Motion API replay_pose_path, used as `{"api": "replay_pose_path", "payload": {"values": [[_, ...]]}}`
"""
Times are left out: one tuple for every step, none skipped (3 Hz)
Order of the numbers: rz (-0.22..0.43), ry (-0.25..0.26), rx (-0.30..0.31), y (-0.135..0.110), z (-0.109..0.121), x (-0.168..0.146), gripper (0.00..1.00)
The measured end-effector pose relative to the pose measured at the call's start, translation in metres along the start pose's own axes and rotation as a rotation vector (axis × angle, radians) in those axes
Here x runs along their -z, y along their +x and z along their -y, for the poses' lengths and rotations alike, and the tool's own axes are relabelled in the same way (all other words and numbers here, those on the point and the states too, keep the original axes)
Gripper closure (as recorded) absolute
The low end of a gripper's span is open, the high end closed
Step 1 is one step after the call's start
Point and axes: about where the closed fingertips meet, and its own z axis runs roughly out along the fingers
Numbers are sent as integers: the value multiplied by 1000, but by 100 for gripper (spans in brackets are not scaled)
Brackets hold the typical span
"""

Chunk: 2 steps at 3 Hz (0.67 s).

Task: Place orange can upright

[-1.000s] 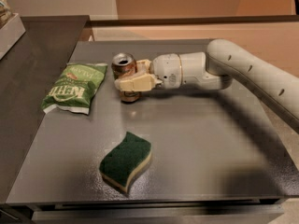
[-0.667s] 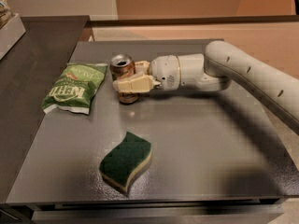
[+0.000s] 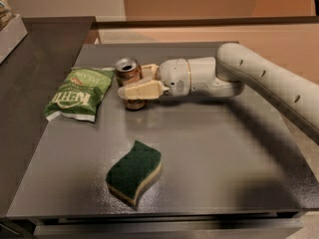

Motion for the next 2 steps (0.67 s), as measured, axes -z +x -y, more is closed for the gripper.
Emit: {"api": "replay_pose_path", "payload": {"values": [[0, -5, 1, -1, -1, -2, 0], [0, -5, 1, -1, -1, -2, 0]]}}
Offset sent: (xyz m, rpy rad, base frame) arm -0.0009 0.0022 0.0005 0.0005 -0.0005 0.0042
